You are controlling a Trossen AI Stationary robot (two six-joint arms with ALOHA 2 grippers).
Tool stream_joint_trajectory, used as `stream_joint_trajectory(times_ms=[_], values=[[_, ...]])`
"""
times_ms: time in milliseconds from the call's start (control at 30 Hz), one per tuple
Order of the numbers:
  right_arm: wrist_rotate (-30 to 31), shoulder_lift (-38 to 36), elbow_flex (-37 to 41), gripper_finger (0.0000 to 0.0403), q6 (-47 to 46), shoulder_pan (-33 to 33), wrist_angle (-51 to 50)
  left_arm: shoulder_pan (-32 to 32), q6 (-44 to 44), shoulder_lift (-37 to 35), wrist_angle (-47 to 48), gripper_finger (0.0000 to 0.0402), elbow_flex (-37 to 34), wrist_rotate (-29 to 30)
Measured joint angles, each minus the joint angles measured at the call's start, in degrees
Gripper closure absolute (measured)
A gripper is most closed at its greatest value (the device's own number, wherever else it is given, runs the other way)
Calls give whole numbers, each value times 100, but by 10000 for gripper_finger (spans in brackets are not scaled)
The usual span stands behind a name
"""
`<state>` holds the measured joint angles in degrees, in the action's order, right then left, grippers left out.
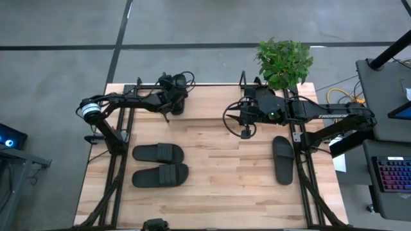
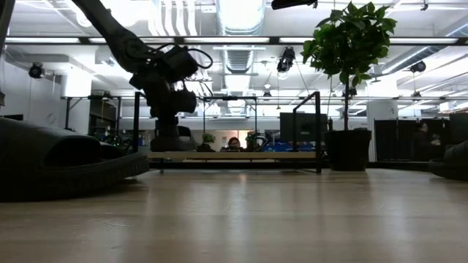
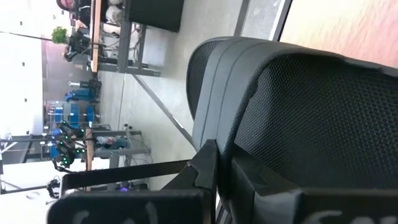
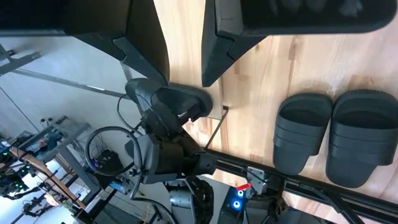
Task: Pick and place slides into the shelf
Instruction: Put the black slide on the shelf
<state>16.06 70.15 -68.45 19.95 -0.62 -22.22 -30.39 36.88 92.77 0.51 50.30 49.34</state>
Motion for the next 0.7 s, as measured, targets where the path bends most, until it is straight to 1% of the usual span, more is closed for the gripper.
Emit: stream_joint_trajectory(times_ms=[267,333,700], values=[[1,0,0,319,-5,0,4,-5,-17,0,-2,401,22,7],[-1,0,0,319,-39,0,1,-5,-17,0,0,395,24,9],[-1,0,0,319,-45,0,-4,-2,-15,0,97,313,44,9]])
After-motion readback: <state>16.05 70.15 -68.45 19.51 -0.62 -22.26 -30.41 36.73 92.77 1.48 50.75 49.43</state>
